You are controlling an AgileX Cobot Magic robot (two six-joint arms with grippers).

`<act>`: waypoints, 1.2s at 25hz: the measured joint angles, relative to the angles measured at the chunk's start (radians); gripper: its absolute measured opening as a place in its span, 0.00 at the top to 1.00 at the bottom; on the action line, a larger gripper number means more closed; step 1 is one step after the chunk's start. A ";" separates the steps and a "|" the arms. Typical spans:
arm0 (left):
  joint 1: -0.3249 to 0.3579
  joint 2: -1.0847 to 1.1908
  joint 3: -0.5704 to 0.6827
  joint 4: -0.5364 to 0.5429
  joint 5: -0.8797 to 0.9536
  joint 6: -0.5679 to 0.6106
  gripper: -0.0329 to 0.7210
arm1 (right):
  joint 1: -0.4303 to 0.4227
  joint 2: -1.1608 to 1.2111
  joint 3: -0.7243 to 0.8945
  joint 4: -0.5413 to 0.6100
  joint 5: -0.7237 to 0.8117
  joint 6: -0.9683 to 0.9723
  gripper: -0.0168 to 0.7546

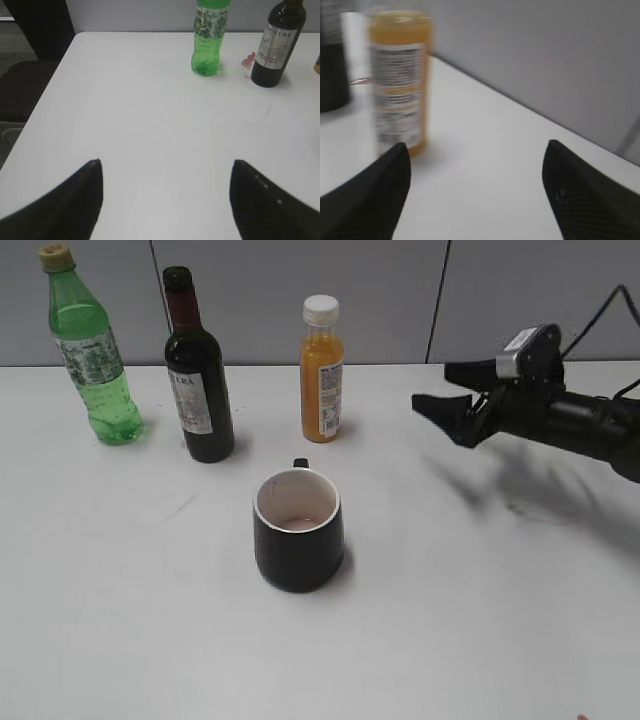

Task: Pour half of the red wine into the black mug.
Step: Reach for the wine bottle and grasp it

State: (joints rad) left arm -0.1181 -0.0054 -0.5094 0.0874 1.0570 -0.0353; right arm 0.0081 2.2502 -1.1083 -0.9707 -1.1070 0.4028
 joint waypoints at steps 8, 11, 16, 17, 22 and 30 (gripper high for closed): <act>0.000 0.000 0.000 0.000 0.000 0.000 0.17 | -0.008 -0.058 -0.038 0.779 0.546 -0.185 0.19; 0.000 0.000 0.000 0.000 0.000 0.000 0.17 | -0.011 -0.058 -0.083 0.895 0.751 -0.277 0.21; 0.000 0.000 0.000 0.000 0.000 0.000 0.17 | -0.011 -0.058 -0.287 0.928 1.305 -0.300 0.21; 0.000 0.000 0.000 0.000 0.000 0.000 0.17 | -0.011 -0.058 -0.332 0.930 1.424 -0.300 0.21; 0.000 0.000 0.000 0.000 0.000 0.000 0.17 | -0.011 -0.063 -0.570 0.934 1.877 -0.314 0.21; 0.000 0.000 0.000 0.000 0.000 0.000 0.17 | -0.011 -0.071 -0.689 0.971 2.281 -0.386 0.21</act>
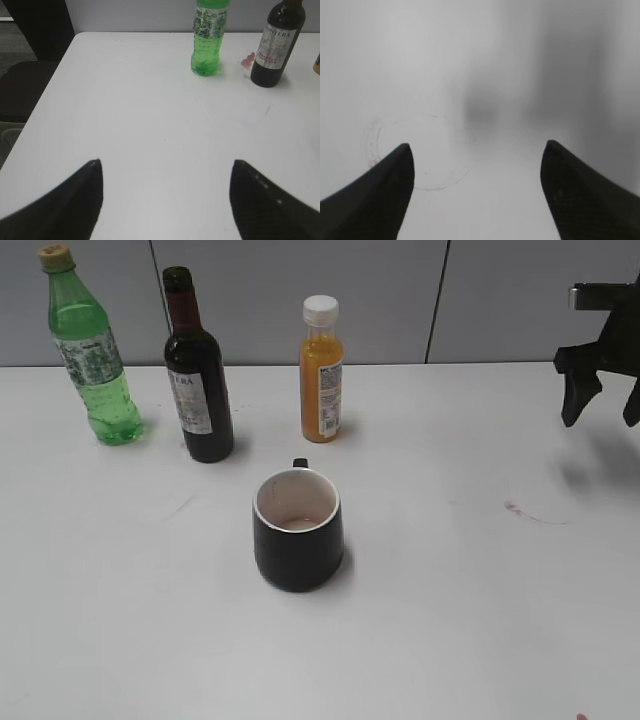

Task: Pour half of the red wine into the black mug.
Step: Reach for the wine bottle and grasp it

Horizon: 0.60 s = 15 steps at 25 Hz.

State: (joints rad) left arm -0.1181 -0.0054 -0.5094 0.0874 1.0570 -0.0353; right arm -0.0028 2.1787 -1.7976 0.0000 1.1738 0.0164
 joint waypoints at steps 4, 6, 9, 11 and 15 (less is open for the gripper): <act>0.000 0.000 0.000 0.000 0.000 0.000 0.17 | 0.001 -0.038 0.000 0.070 0.014 -0.007 0.21; 0.000 0.000 0.000 0.000 0.000 0.000 0.17 | 0.001 -0.082 0.008 0.113 0.014 -0.007 0.21; 0.000 0.000 0.000 0.000 0.000 0.000 0.17 | 0.003 -0.183 0.057 0.147 0.014 -0.016 0.21; 0.000 0.000 0.000 0.000 0.000 0.000 0.17 | 0.004 -0.267 0.116 0.151 0.015 -0.026 0.21; 0.000 0.000 0.000 0.000 0.000 0.000 0.17 | 0.004 -0.436 0.287 0.148 0.015 -0.038 0.21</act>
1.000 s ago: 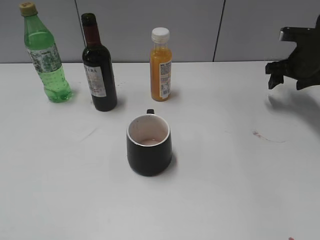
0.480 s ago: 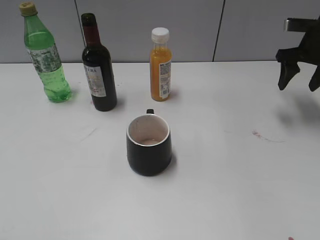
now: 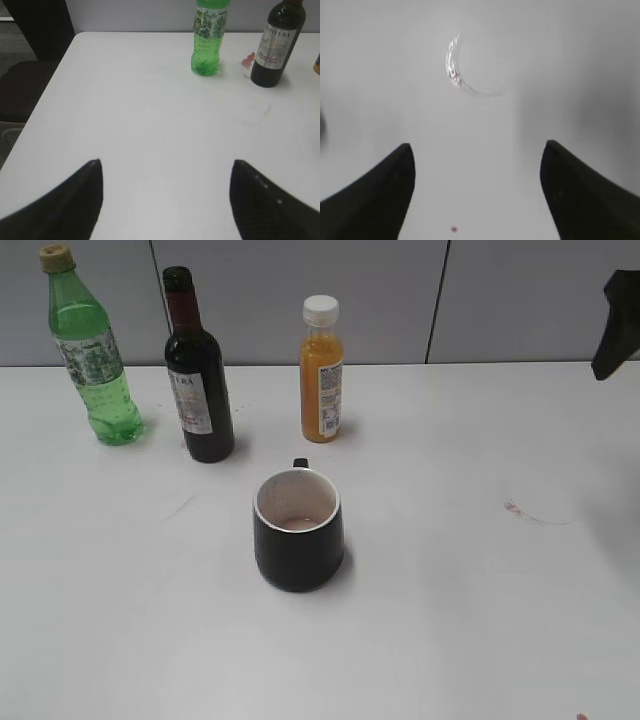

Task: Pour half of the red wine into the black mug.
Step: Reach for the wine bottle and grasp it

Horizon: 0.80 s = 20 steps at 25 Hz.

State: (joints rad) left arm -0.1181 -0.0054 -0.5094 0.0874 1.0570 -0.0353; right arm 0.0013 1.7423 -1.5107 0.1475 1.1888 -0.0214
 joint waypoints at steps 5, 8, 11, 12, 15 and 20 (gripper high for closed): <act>0.000 0.000 0.000 0.000 0.000 0.000 0.17 | 0.000 -0.239 0.272 -0.013 -0.007 -0.005 0.22; 0.000 0.000 0.000 0.000 0.000 0.000 0.17 | 0.000 -0.392 0.444 -0.028 -0.037 -0.006 0.22; 0.000 0.000 0.000 0.000 0.000 0.000 0.17 | 0.000 -0.543 0.604 -0.030 -0.079 -0.006 0.22; 0.000 0.000 0.000 0.000 0.000 0.000 0.17 | 0.000 -0.595 0.656 -0.030 -0.096 -0.006 0.22; 0.000 0.000 0.000 0.000 0.000 0.000 0.17 | 0.000 -0.742 0.788 -0.031 -0.135 -0.006 0.22; 0.000 0.000 0.000 0.000 0.000 0.000 0.17 | 0.000 -0.982 0.951 -0.032 -0.147 -0.006 0.22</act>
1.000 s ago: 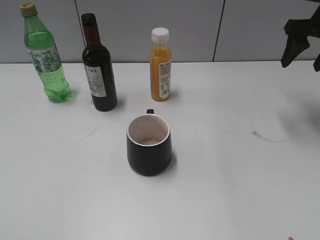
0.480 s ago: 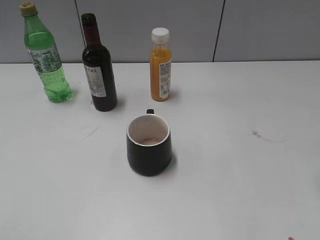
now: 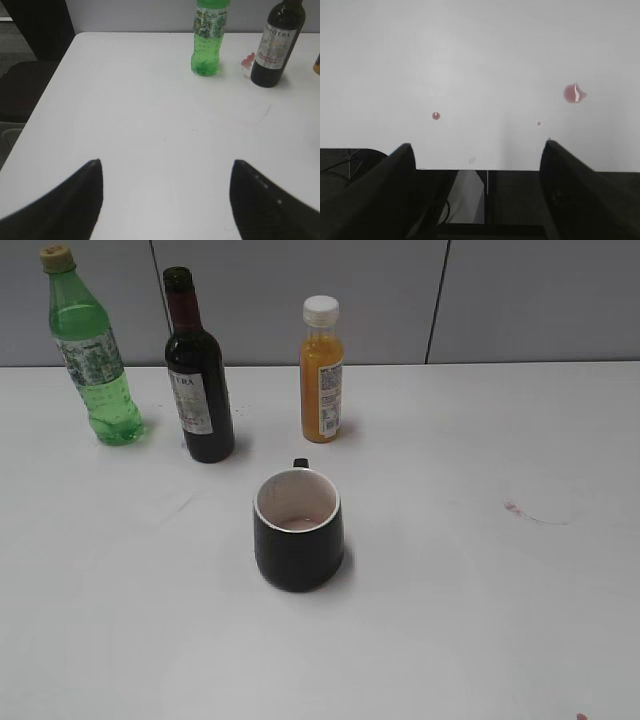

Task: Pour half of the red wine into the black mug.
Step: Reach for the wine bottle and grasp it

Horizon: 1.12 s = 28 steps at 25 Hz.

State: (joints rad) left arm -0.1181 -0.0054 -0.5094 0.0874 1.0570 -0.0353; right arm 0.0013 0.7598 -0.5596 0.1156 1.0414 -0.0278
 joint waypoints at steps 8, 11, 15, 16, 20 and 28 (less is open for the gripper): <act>0.000 0.000 0.000 0.000 0.000 0.000 0.17 | 0.000 -0.387 0.101 -0.001 -0.012 0.000 0.23; 0.000 0.000 0.000 0.000 0.000 0.000 0.17 | 0.000 -0.519 0.103 -0.001 -0.013 0.000 0.24; 0.000 0.000 0.000 0.000 0.000 0.000 0.17 | 0.000 -0.680 0.104 -0.001 -0.013 0.000 0.24; 0.000 0.000 0.000 0.000 0.000 0.000 0.17 | 0.000 -0.711 0.104 -0.001 -0.013 -0.001 0.24; 0.001 0.000 0.000 -0.001 -0.001 0.000 0.17 | 0.000 -0.763 0.104 -0.009 -0.013 -0.001 0.24; 0.001 0.000 0.000 -0.001 -0.001 0.000 0.17 | 0.000 -0.763 0.139 -0.031 -0.085 -0.006 0.24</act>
State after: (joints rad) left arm -0.1173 -0.0054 -0.5094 0.0865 1.0558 -0.0353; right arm 0.0013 -0.0032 -0.4207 0.0845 0.9561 -0.0342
